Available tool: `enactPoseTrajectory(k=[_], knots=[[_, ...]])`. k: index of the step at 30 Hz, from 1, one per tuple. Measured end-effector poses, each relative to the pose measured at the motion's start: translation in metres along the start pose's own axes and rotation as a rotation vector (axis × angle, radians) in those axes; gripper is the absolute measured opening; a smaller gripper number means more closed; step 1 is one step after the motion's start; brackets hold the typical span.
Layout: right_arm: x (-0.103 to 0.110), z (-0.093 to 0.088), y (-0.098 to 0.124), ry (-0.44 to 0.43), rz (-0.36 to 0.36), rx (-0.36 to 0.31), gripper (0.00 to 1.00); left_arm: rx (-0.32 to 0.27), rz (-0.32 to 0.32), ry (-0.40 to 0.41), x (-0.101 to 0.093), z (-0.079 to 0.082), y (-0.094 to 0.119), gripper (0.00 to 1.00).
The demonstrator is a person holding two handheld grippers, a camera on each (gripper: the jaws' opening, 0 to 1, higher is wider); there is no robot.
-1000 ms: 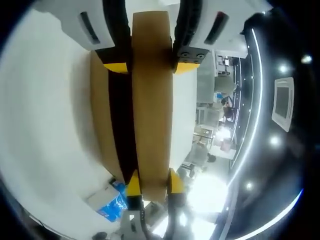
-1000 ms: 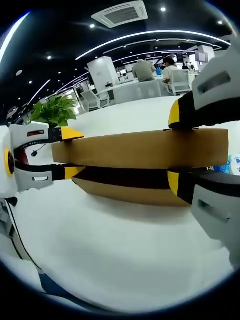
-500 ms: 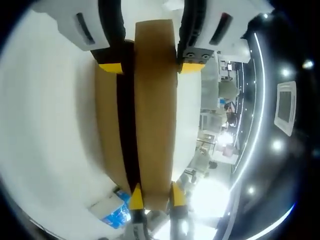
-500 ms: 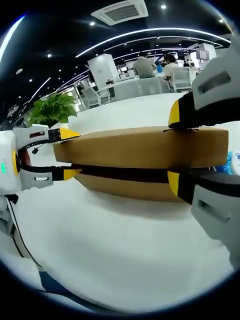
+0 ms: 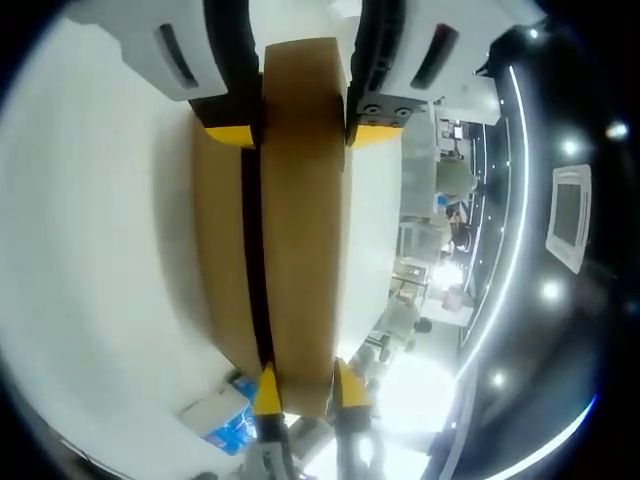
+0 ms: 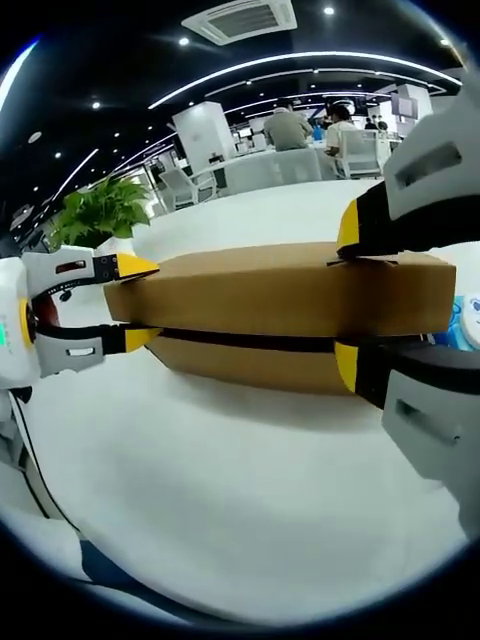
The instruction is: Operate the shoe box by opening the lid, removing the specified soft item, and placing it in the target area until the item is outside and the box remains undamaged.
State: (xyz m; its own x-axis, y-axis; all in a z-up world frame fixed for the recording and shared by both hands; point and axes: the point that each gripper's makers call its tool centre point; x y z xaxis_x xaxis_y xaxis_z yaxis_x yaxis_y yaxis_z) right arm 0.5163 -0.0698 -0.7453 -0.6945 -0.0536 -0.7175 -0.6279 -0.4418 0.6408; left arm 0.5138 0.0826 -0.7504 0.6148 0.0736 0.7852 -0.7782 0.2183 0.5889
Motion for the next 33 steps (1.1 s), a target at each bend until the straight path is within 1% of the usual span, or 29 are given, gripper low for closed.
enactPoseTrajectory(k=[5, 9, 14, 18, 23, 24, 25, 26, 28, 33], knots=[[0.0046, -0.0011, -0.0026, 0.004, 0.001, 0.005, 0.31, -0.003, 0.0, -0.017, -0.005, -0.0015, -0.003, 0.34], [0.006, -0.0011, -0.0039, -0.003, -0.006, 0.006, 0.31, 0.001, 0.01, -0.03, -0.0045, -0.0024, -0.0043, 0.34], [0.0067, -0.0001, -0.0018, -0.008, 0.003, 0.005, 0.31, 0.002, 0.004, -0.031, -0.0052, -0.0022, -0.0028, 0.35], [0.0063, -0.0004, -0.0021, -0.003, 0.004, 0.002, 0.31, 0.0, 0.012, -0.032, -0.0028, -0.0013, -0.0022, 0.38], [0.0064, -0.0004, -0.0027, -0.005, 0.004, 0.009, 0.31, 0.008, 0.007, -0.02, -0.0032, -0.0021, -0.003, 0.38], [0.0062, 0.0001, -0.0025, -0.003, 0.002, 0.009, 0.31, 0.005, 0.008, -0.015, -0.0015, 0.0006, -0.0001, 0.4], [0.0067, 0.0001, -0.0026, -0.004, 0.003, 0.009, 0.31, -0.014, 0.014, -0.005, -0.0001, 0.0045, 0.0015, 0.41], [0.007, 0.0002, -0.0026, -0.005, 0.002, 0.01, 0.31, -0.017, 0.017, -0.011, -0.0001, 0.0056, 0.0024, 0.42], [0.0092, -0.0001, -0.0035, -0.006, 0.013, 0.011, 0.31, -0.009, 0.002, -0.017, -0.0051, 0.0042, 0.0, 0.43], [0.0093, 0.0004, -0.0028, -0.008, 0.011, 0.009, 0.31, -0.006, 0.004, -0.022, -0.0054, 0.0026, -0.0027, 0.38]])
Point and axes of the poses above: the point that each gripper's makers call its tool centre point, and the gripper's own axes: y roughly backward along the fingers, x roughly to its left, z roughly out of its top
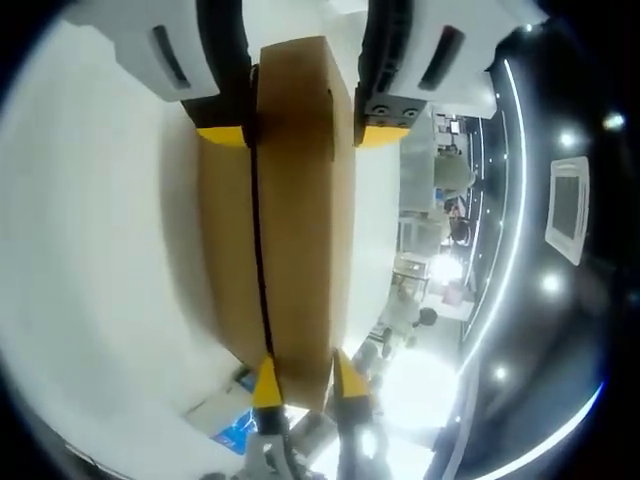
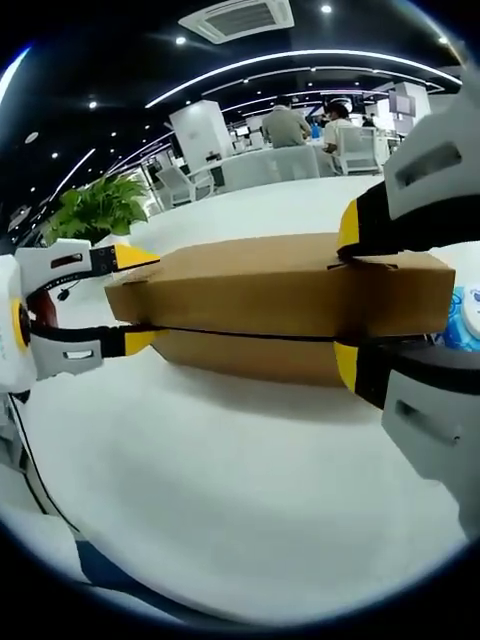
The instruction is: Operate the shoe box by opening the lid, removing the specified soft item, and placing it in the target area until the item is outside and the box remains undamaged.
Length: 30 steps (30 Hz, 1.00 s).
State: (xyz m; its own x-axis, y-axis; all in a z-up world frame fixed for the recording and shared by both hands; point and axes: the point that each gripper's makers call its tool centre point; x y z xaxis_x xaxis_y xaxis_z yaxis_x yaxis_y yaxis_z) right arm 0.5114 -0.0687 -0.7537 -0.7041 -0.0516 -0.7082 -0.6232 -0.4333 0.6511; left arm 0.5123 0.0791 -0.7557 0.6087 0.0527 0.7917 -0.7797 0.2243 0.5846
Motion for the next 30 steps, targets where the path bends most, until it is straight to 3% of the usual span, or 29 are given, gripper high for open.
enactPoseTrajectory(k=[5, 30], knots=[[0.0006, -0.0006, -0.0019, -0.009, -0.001, 0.007, 0.31, 0.003, -0.005, -0.013, -0.0029, -0.0003, -0.0008, 0.33], [0.0061, -0.0015, 0.0002, -0.046, 0.036, -0.009, 0.32, -0.011, -0.003, 0.038, 0.0012, 0.0012, 0.0039, 0.44]])
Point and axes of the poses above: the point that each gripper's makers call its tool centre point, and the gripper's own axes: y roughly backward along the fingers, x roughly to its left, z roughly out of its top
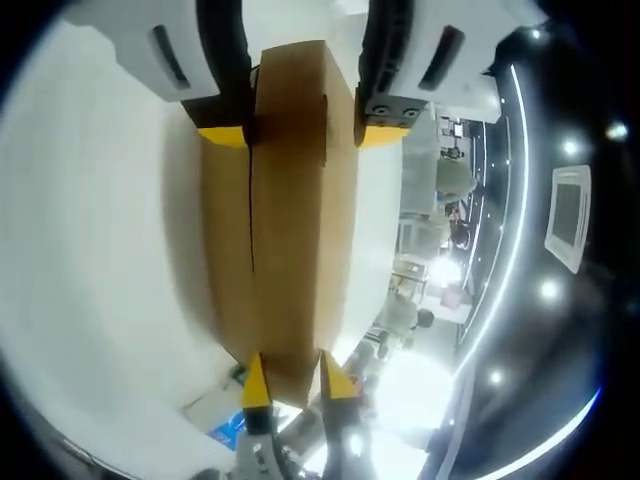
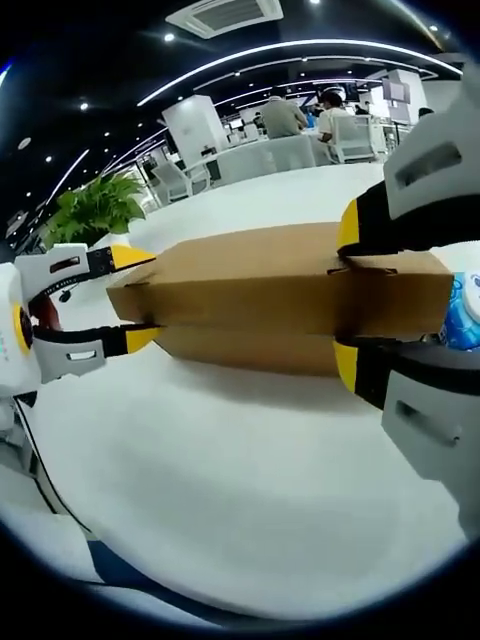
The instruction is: Operate the shoe box by opening the lid, removing the specified soft item, and placing it in the target area until the item is outside and the box remains undamaged.
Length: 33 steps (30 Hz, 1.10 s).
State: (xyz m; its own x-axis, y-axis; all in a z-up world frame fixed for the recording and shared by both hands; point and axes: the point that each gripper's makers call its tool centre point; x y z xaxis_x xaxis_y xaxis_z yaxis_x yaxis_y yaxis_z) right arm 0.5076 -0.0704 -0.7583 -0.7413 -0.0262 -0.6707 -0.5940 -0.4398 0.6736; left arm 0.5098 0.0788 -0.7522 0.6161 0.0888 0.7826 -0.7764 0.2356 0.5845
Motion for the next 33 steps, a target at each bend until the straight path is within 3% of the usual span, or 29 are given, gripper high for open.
enactPoseTrajectory(k=[3, 5, 9, 19, 25, 29, 33], knots=[[0.006, -0.003, -0.001, -0.016, 0.02, 0.007, 0.31, -0.011, 0.001, 0.023, -0.002, 0.003, 0.004, 0.53], [0.008, -0.01, -0.003, 0.03, 0.016, 0.032, 0.28, -0.005, -0.009, -0.006, -0.009, 0.001, 0.002, 0.52], [0.016, -0.016, -0.009, -0.006, 0.032, 0.047, 0.29, 0.008, -0.019, 0.0, -0.015, -0.004, -0.002, 0.51], [0.027, -0.015, -0.009, -0.014, 0.023, 0.045, 0.39, 0.029, -0.029, -0.016, -0.027, -0.012, -0.006, 0.51], [0.024, -0.024, -0.018, 0.043, -0.04, 0.084, 0.43, 0.036, -0.015, -0.094, -0.034, -0.014, -0.02, 0.47], [0.027, -0.025, -0.025, 0.074, -0.074, 0.102, 0.46, 0.045, -0.005, -0.091, -0.038, -0.015, -0.026, 0.48], [0.022, -0.025, -0.028, 0.106, -0.119, 0.11, 0.44, 0.049, 0.028, -0.095, -0.035, -0.017, -0.028, 0.47]])
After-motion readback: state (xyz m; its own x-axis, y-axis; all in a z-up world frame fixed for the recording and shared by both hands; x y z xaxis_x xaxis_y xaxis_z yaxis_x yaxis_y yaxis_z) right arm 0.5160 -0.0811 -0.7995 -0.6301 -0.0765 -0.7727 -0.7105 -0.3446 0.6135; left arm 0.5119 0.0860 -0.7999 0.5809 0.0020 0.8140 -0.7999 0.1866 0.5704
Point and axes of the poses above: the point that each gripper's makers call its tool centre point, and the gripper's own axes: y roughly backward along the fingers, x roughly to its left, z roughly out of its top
